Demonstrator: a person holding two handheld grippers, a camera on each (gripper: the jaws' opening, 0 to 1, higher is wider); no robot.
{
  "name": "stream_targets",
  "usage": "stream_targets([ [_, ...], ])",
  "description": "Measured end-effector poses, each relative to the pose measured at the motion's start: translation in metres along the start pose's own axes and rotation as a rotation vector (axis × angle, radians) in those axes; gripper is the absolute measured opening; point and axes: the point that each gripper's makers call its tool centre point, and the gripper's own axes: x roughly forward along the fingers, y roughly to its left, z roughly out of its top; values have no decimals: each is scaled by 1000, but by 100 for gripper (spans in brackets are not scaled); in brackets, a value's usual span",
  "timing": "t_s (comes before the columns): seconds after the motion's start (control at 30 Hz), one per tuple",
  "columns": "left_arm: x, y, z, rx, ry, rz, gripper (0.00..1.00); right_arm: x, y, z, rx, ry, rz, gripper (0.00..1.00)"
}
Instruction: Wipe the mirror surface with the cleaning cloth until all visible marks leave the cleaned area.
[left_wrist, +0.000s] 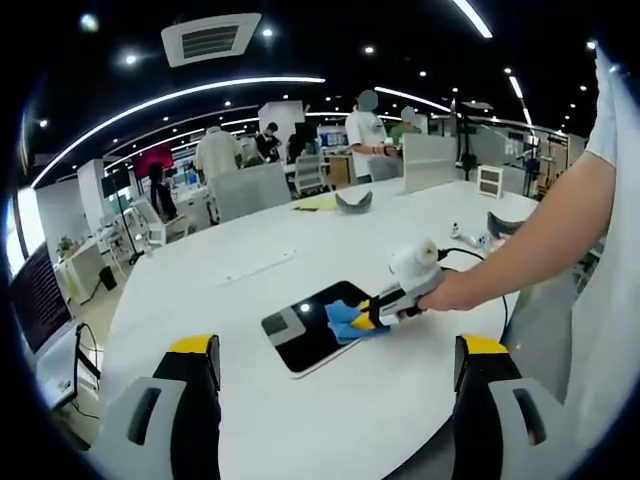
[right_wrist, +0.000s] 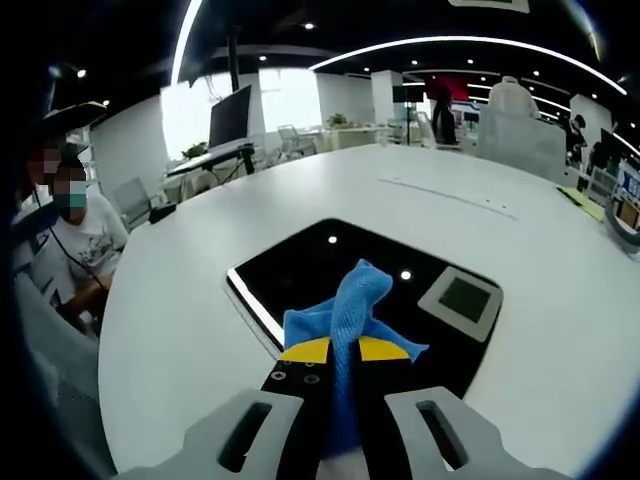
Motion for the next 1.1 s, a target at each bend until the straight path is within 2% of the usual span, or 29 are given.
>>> stream_targets([
  [0.2,1,1,-5,-2,11,-17,99,-1,1,0,0,0,1,3],
  [0.43,0,2,-8,-3,19,-36,99,-1,1,-1,33,-5,-31,3],
  [0.63,3,9,-9,4,14,-59,98,-2,7,-2,39,5,7,3],
  [0.8,3,17,-9,4,8,-77,98,-1,8,-2,45,15,-10,3],
  [1.1,1,31,-7,13,-1,-118,98,5,27,1,81,24,-25,3],
])
